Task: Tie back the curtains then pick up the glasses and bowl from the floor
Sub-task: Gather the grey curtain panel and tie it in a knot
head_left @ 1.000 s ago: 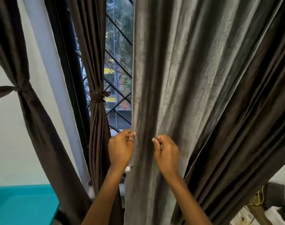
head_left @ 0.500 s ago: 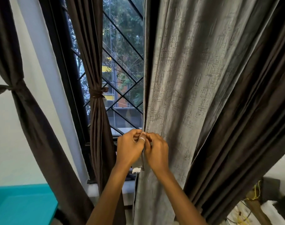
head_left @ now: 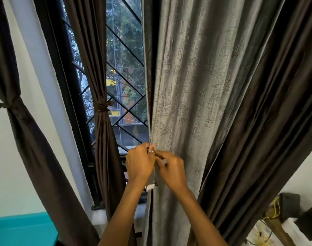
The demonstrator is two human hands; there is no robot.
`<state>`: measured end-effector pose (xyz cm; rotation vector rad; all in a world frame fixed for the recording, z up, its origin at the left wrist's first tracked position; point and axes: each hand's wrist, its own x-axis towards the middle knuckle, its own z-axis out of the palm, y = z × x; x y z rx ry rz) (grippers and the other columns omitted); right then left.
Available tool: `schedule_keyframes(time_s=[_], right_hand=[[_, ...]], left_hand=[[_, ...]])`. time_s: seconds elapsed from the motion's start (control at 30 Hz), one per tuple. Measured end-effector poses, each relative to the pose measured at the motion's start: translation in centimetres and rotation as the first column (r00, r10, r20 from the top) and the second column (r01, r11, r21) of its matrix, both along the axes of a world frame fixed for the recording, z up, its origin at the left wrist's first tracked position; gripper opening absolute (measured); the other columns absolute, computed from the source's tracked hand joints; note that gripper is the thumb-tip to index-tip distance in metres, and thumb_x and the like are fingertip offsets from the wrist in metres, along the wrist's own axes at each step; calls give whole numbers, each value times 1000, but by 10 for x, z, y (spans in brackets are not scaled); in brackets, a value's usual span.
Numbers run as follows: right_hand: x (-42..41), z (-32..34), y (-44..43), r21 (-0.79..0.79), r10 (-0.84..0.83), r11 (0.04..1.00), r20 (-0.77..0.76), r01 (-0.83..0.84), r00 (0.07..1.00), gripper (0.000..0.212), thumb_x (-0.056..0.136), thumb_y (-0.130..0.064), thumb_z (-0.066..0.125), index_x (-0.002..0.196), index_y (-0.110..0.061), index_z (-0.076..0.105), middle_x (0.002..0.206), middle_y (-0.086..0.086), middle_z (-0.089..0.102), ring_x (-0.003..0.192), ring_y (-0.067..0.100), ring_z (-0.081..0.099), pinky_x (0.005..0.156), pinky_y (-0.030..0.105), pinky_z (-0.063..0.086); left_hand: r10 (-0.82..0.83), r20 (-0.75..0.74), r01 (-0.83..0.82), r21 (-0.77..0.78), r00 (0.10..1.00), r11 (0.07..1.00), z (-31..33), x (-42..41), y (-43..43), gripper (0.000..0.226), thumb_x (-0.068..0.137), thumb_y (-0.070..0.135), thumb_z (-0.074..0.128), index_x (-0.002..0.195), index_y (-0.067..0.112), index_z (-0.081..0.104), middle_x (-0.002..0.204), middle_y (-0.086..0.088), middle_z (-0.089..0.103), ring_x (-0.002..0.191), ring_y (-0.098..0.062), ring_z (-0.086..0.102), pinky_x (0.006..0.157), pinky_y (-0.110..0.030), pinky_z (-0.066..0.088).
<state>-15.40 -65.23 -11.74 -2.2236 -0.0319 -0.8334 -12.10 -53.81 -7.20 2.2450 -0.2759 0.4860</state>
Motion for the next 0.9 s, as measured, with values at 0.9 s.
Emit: schedule_keyframes(time_s=[0.9], right_hand=[[-51,33,-135,102,-481,870,-34,482,876,44,92,-21,72,61,-18,41,53,-1,48,47,14,44,48,25,36]], left_hand=[[-57,141,53,33,988,998,-11,33,45,51,99,28,57,53,22,36,45,2,42,40,-17,43,42,-32,35]])
